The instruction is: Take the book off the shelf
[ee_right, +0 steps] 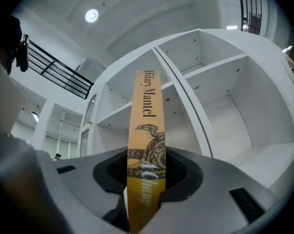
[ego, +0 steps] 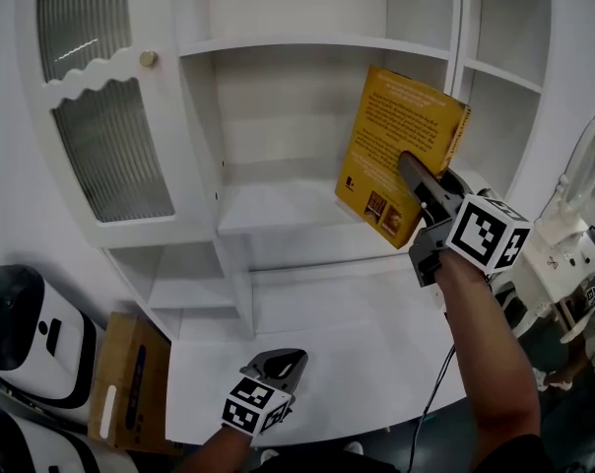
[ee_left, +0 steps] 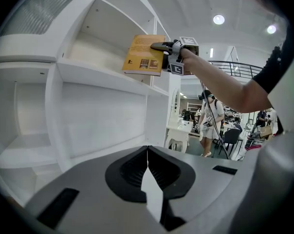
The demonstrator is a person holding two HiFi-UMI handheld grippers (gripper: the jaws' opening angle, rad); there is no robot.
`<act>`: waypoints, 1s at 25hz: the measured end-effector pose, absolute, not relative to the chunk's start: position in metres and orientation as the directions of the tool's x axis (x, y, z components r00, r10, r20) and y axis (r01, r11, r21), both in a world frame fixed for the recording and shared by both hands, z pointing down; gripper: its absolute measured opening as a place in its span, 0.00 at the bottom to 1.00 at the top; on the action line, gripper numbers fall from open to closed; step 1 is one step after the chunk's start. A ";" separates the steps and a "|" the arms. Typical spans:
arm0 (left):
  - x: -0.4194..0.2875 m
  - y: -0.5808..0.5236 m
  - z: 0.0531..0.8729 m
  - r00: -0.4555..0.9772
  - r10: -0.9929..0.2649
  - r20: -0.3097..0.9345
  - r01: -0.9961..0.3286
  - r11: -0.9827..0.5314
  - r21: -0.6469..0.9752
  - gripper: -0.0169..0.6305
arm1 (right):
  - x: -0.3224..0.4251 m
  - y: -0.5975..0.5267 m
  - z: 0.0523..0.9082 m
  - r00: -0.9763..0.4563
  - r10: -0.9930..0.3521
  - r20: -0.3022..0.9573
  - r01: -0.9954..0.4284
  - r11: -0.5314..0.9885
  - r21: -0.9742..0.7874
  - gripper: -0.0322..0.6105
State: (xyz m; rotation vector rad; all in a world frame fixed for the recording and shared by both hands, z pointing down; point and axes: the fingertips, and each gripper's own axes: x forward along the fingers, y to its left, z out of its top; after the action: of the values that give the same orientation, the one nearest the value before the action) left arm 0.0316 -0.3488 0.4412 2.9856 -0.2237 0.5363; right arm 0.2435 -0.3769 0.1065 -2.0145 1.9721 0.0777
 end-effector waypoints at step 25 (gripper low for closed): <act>0.013 -0.369 0.458 0.914 -0.222 0.341 -0.254 -0.966 0.052 0.04 | 0.175 -0.308 0.298 -0.231 -0.970 -0.075 -0.854 0.239 -0.461 0.29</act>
State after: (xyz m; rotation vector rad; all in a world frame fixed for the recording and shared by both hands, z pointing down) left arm 0.0134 -0.3686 0.4582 2.9796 -0.3717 0.5138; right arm 0.1746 -0.3084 0.2978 -1.6840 2.1721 -0.4649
